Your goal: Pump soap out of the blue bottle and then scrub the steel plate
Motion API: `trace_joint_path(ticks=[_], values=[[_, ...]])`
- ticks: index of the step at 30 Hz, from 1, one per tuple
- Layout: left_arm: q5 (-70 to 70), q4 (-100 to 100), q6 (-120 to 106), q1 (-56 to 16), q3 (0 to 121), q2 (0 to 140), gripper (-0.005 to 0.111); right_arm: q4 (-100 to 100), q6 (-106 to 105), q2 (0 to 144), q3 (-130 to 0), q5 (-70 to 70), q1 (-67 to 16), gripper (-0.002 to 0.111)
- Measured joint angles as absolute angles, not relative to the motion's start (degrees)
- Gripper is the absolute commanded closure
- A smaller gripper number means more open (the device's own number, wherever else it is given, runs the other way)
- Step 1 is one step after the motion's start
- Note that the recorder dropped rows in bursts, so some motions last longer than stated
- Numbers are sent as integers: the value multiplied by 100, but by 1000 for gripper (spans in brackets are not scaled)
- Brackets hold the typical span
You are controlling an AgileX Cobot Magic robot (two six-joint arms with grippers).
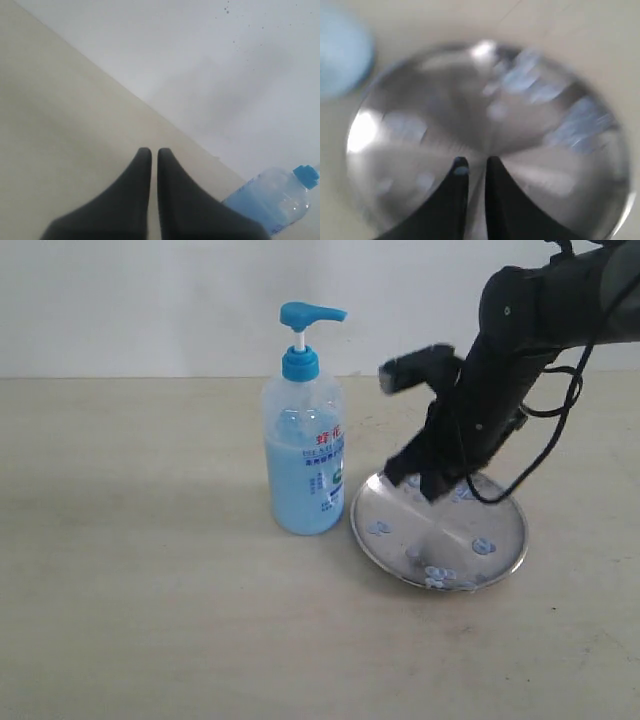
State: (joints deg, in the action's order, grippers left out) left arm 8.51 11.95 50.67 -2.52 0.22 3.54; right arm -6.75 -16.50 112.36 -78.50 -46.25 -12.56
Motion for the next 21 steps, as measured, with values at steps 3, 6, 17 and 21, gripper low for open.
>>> trace_joint_path(ticks=[3,6,17,21], values=[[851,1195,5067,-252,22,354,102,-131,-1766,11236,-7853,-5980,-1323,109],[840,1195,5078,-252,22,354,102,1136,-456,11236,-7898,-5227,-1109,109],[840,1195,5078,-252,22,354,102,-262,-2417,11248,-8154,-6799,-1170,109],[840,1195,5078,-252,22,354,102,737,-1061,11260,-8140,-5109,-999,109]])
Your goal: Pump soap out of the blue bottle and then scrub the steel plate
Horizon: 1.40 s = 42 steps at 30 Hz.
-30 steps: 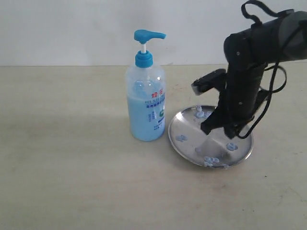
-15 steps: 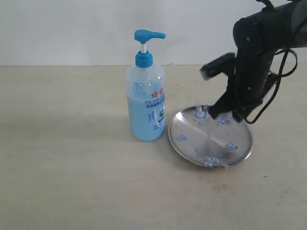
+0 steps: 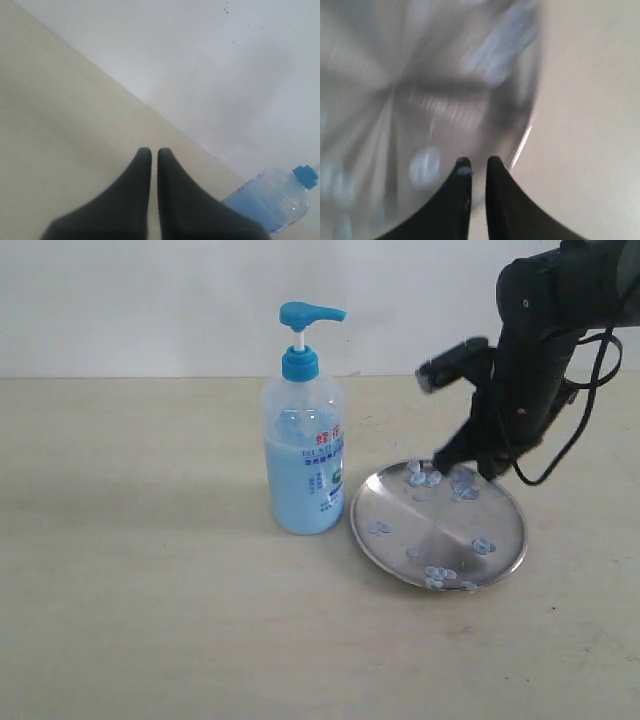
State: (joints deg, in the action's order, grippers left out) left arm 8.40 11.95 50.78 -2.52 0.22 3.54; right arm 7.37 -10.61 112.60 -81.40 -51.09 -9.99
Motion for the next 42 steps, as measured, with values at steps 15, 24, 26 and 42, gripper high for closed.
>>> trace_joint_path(ticks=[15,24,26,42], values=[[840,1195,5078,-252,22,354,102,-377,-764,11284,-8077,-4320,-1043,109],[840,1195,5078,-252,22,354,102,-753,-1282,11492,-8067,-4444,-872,109],[840,1195,5078,-252,22,354,102,-875,-2206,11587,-8067,-6000,-936,109],[840,1195,5078,-252,22,354,102,615,-123,11876,-8053,-4394,-1172,109]])
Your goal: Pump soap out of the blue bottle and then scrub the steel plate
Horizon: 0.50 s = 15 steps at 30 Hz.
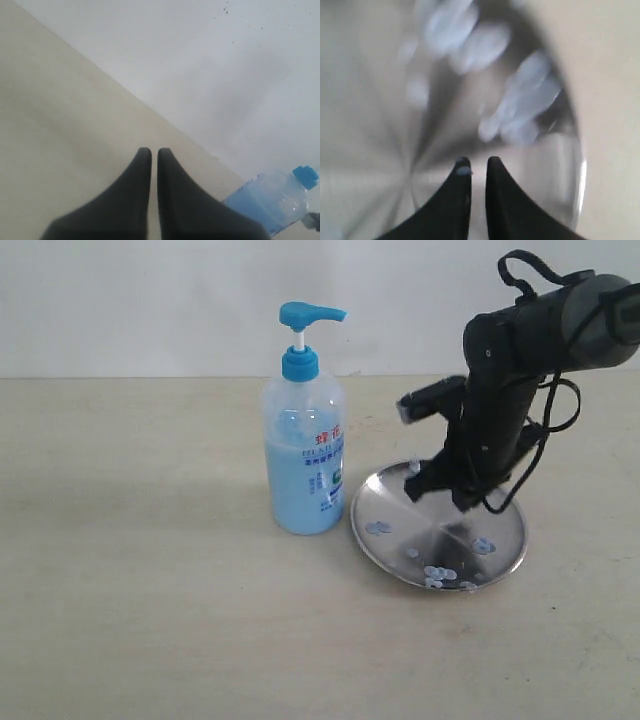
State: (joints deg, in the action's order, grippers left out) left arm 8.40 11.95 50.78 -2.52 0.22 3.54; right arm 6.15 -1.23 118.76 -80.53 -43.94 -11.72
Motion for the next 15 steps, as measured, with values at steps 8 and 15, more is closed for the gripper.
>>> trace_joint_path(ticks=[8,15], values=[[840,1195,5078,-252,22,354,102,579,-907,11876,-8063,-4677,-1433,109],[840,1195,5078,-252,22,354,102,2060,1409,11876,-8052,-4073,-1092,109]])
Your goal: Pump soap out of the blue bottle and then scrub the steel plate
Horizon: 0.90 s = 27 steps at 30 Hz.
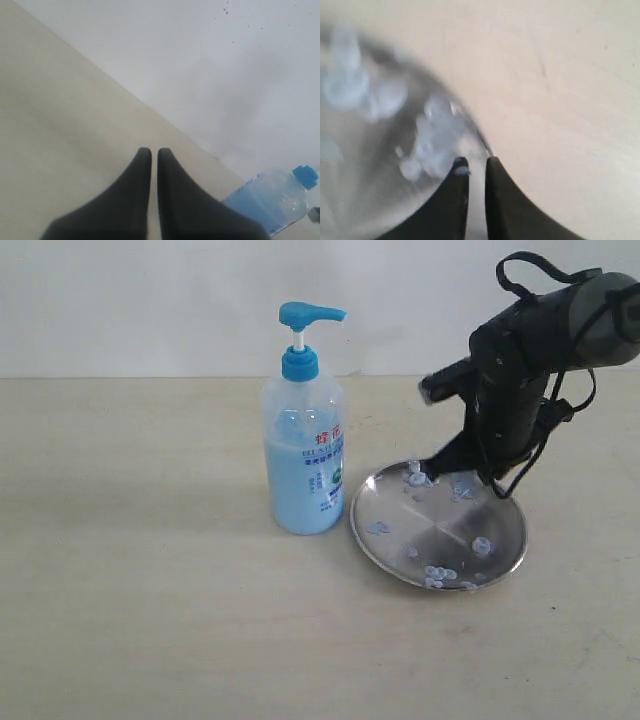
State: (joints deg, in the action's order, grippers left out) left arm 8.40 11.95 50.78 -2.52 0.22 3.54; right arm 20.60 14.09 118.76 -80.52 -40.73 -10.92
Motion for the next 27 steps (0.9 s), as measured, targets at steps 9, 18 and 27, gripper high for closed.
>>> trace_joint_path(ticks=[9,18,27], values=[[840,1195,5078,-252,22,354,102,769,-1720,11876,-8062,-5267,-1758,109],[840,1195,5078,-252,22,354,102,2553,1899,11876,-8178,-4195,-1668,109],[840,1195,5078,-252,22,354,102,3011,3208,10296,-7076,-4243,-1698,109]])
